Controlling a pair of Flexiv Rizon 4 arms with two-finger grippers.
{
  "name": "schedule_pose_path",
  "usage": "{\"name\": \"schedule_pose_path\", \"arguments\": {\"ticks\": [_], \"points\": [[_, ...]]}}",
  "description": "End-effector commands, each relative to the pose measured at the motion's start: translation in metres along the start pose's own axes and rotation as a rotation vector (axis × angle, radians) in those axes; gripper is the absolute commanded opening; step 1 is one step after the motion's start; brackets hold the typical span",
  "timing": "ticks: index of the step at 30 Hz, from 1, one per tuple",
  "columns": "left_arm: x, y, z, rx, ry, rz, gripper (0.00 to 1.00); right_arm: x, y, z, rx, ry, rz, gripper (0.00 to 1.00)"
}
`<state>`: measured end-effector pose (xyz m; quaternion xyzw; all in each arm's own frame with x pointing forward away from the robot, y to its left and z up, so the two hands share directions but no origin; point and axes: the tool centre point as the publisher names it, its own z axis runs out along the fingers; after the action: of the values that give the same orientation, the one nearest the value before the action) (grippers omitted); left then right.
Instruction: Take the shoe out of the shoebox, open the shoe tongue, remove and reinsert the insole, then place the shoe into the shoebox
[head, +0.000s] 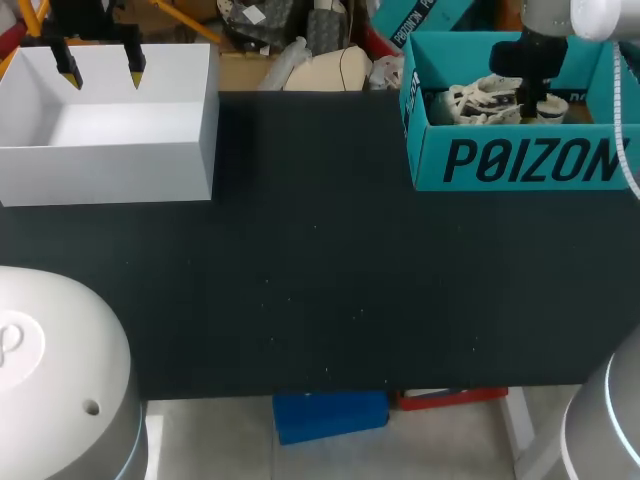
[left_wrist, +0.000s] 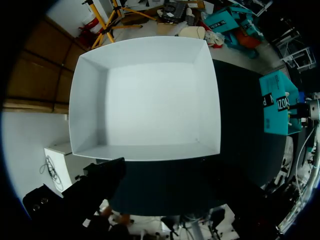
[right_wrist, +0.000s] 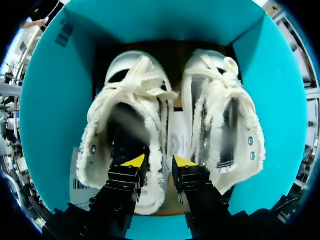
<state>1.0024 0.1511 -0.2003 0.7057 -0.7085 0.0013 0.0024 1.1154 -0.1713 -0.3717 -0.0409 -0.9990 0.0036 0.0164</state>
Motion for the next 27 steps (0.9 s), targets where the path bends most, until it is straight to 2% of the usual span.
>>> {"name": "schedule_pose_path", "arguments": {"ticks": [1, 14, 17, 19, 24, 27], "points": [[0.001, 0.001, 0.0, -0.001, -0.003, -0.002, 1.0, -0.007, 0.0, 0.015, -0.003, 0.017, 0.004, 0.29], [0.001, 0.001, 0.0, -0.001, -0.003, -0.002, 1.0, -0.007, 0.003, 0.04, -0.011, 0.034, 0.004, 0.25], [0.001, 0.001, 0.0, -0.001, -0.003, -0.002, 1.0, -0.006, 0.004, 0.044, -0.014, 0.034, 0.002, 0.19], [0.001, 0.001, 0.0, -0.001, -0.003, -0.002, 1.0, -0.005, 0.005, 0.045, -0.012, 0.034, 0.002, 0.0], [0.001, 0.001, 0.0, -0.001, -0.003, -0.002, 1.0, -0.002, 0.005, 0.044, -0.002, 0.027, 0.003, 0.0], [0.001, 0.001, 0.0, -0.001, -0.003, -0.002, 1.0, -0.002, 0.004, 0.035, 0.006, 0.017, 0.004, 0.0]]}}
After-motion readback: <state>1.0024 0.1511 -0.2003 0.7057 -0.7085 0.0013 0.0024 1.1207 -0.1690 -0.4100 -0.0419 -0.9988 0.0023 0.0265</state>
